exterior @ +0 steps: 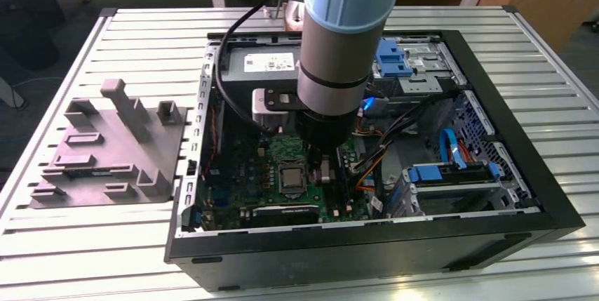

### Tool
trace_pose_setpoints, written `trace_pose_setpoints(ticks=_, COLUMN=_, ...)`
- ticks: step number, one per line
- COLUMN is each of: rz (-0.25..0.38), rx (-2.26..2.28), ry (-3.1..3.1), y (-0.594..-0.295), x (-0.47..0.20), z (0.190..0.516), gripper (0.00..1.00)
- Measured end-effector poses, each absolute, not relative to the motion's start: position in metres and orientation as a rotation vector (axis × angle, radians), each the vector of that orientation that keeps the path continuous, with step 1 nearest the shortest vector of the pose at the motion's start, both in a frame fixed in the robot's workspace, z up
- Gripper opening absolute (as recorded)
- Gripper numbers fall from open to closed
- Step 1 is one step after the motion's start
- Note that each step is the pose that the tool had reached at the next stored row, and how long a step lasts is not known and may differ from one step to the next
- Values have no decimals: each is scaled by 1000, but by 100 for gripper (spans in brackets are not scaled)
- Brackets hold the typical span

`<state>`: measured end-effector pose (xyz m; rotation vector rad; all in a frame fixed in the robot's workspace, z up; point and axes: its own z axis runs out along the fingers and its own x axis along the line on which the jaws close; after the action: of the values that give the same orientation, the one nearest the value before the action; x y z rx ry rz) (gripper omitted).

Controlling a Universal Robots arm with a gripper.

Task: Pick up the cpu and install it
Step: 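Install the first cpu locking lever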

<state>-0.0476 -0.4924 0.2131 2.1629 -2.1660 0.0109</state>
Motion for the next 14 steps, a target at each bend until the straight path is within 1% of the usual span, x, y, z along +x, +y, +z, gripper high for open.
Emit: trace_pose_setpoints(ticks=14, rz=11, rx=2163, ry=-2166, y=-494, x=-48, z=213, gripper=11)
